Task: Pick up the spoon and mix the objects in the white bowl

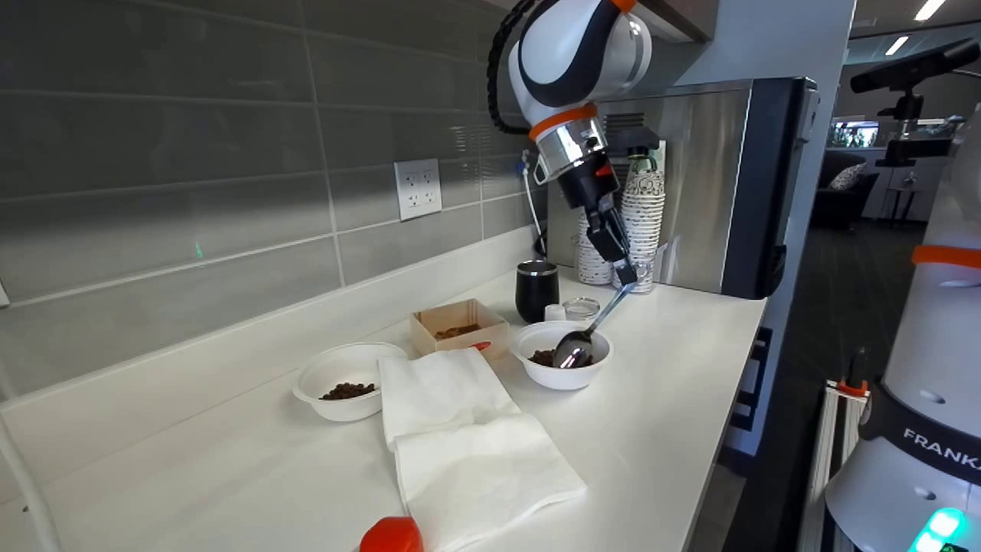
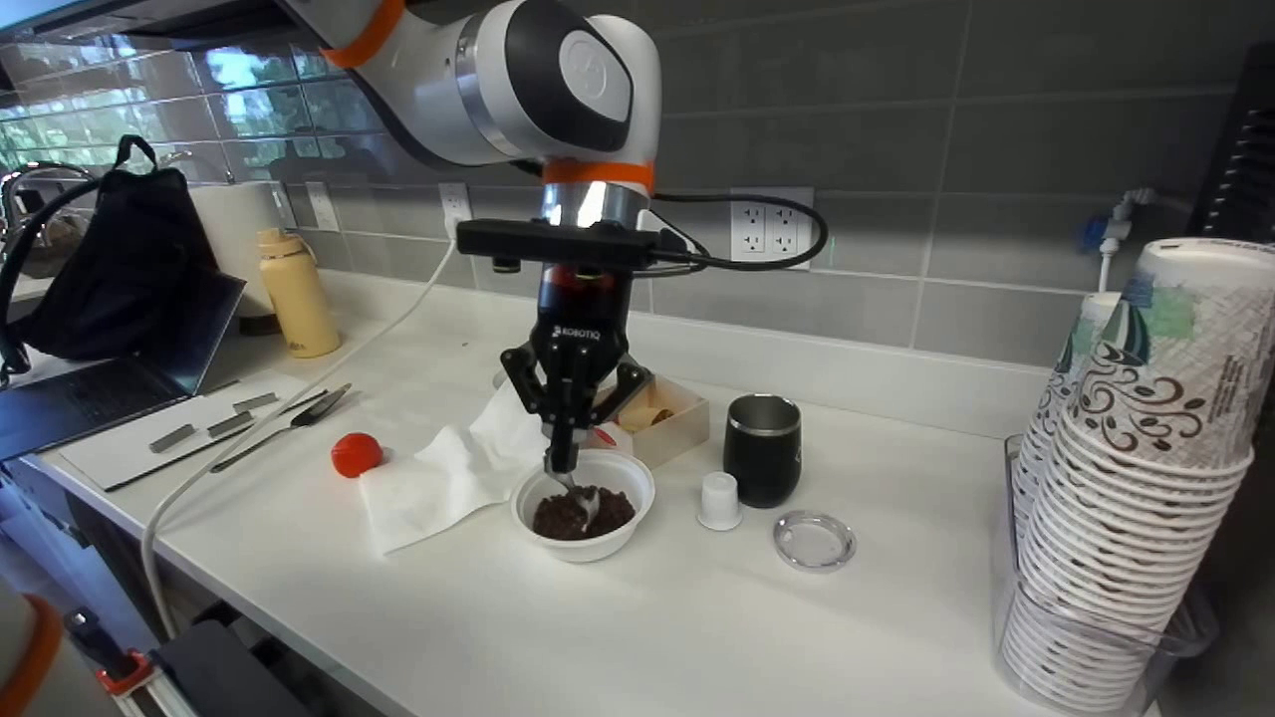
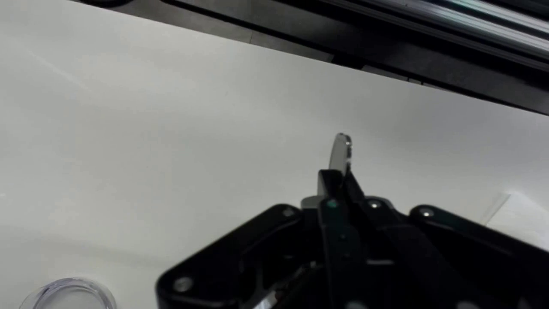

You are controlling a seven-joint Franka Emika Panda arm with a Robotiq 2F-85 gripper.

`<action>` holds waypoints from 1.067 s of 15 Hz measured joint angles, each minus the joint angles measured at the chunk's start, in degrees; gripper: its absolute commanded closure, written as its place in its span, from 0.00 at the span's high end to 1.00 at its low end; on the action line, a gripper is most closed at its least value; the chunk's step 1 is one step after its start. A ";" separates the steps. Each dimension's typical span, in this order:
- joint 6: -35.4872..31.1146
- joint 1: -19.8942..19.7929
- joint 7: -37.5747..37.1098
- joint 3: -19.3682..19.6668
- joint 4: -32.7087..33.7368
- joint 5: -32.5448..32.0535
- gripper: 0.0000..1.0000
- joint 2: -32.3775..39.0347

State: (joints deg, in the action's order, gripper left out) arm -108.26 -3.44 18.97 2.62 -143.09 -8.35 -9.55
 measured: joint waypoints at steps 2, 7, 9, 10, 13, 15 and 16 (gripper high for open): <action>0.76 0.37 0.95 0.07 0.00 1.40 0.01 0.08; -1.11 0.76 5.33 0.84 0.00 7.40 0.01 0.25; -4.47 0.77 5.34 0.82 -0.04 7.14 0.01 0.23; -6.17 0.77 5.21 0.80 -0.06 6.59 0.01 0.23; -9.59 0.75 2.96 0.69 -0.13 1.85 0.01 0.22; -9.77 0.74 0.64 0.46 -0.15 -2.11 0.01 0.14; -9.76 0.74 -0.47 0.31 -0.22 -3.97 0.01 0.12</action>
State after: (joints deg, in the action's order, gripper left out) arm -118.01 -2.69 18.50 2.93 -143.32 -12.32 -9.42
